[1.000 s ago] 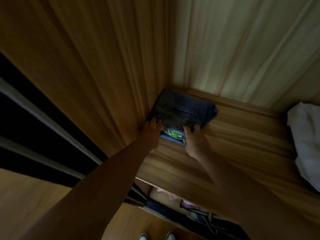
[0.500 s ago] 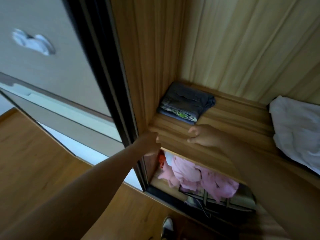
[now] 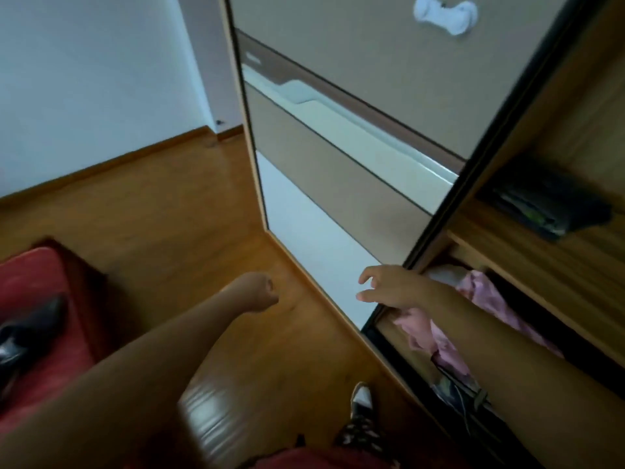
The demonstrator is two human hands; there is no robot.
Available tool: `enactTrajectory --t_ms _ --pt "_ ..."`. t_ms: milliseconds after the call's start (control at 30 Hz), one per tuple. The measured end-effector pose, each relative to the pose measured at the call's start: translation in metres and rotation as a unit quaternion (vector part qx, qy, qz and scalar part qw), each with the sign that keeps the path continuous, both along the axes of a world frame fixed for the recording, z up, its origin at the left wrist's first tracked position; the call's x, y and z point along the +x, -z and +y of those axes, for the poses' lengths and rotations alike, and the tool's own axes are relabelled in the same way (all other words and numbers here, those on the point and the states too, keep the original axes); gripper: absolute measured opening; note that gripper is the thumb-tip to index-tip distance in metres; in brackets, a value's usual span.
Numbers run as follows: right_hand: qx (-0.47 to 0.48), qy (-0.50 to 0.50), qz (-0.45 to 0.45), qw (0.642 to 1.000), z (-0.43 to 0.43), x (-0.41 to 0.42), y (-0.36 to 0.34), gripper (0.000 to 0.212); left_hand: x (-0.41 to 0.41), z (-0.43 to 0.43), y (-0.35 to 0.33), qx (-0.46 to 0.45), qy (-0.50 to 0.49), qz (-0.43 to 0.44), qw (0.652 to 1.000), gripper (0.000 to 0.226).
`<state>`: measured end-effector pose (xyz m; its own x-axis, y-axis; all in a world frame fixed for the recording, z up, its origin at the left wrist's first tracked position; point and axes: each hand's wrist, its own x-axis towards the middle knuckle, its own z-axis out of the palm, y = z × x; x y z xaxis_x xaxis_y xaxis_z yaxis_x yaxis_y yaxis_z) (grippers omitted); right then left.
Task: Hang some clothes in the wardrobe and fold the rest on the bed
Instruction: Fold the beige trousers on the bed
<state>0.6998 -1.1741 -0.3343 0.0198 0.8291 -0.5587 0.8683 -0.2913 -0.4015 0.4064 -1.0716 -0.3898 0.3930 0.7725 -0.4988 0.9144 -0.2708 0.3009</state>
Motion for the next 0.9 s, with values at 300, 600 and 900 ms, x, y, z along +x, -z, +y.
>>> enactTrajectory --t_ms 300,600,900 --pt "-0.011 -0.242 -0.022 0.970 0.156 -0.228 0.007 0.052 -0.256 0.008 0.019 -0.008 -0.249 0.029 0.968 0.029" --pt "-0.034 -0.474 -0.047 0.879 0.315 -0.437 0.041 0.047 -0.399 0.012 0.026 -0.009 -0.498 0.035 0.867 0.030" --pt "-0.044 -0.643 -0.078 0.761 0.379 -0.610 0.066 0.050 -0.455 0.003 0.035 -0.056 -0.634 0.026 0.771 0.043"
